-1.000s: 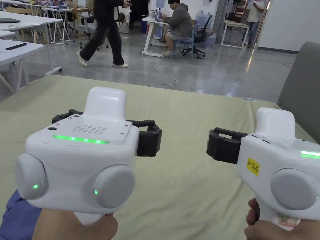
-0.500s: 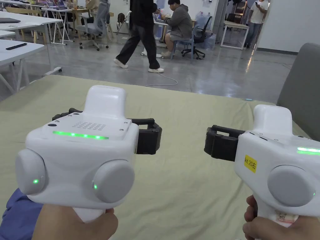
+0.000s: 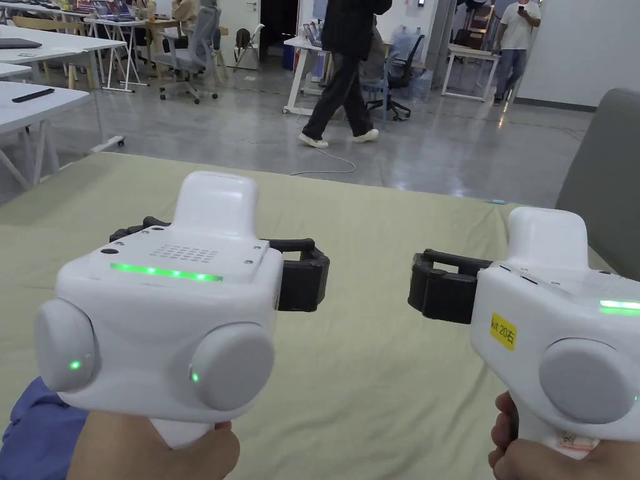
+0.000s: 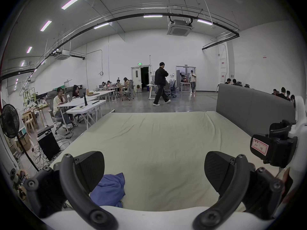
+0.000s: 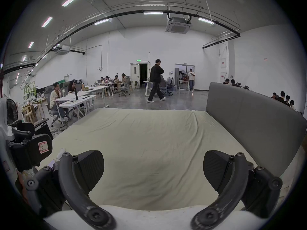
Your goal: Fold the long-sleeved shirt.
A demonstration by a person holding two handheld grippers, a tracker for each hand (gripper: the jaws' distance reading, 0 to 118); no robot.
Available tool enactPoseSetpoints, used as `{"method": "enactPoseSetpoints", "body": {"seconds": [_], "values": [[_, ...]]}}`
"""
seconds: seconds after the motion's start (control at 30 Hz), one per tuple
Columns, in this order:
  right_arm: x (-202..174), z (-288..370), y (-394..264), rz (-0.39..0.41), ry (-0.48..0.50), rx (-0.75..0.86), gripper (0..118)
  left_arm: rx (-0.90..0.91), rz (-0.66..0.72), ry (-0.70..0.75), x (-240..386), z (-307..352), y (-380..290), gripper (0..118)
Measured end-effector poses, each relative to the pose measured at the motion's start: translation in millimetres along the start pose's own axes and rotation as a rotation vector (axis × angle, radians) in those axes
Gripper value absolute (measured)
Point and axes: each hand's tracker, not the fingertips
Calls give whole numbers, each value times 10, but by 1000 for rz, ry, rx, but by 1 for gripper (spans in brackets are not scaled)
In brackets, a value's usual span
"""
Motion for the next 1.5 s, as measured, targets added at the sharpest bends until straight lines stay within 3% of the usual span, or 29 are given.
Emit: {"method": "enactPoseSetpoints", "body": {"seconds": [0.37,0.63,1.5], "values": [[12,-8,75,-19,0,16,118,8,3,-1,-8,4,34,118],[-56,-18,61,19,17,29,118,7,7,-6,-18,-19,41,118],[-30,-17,104,-11,4,34,118,13,8,-10,-35,-31,63,118]]}}
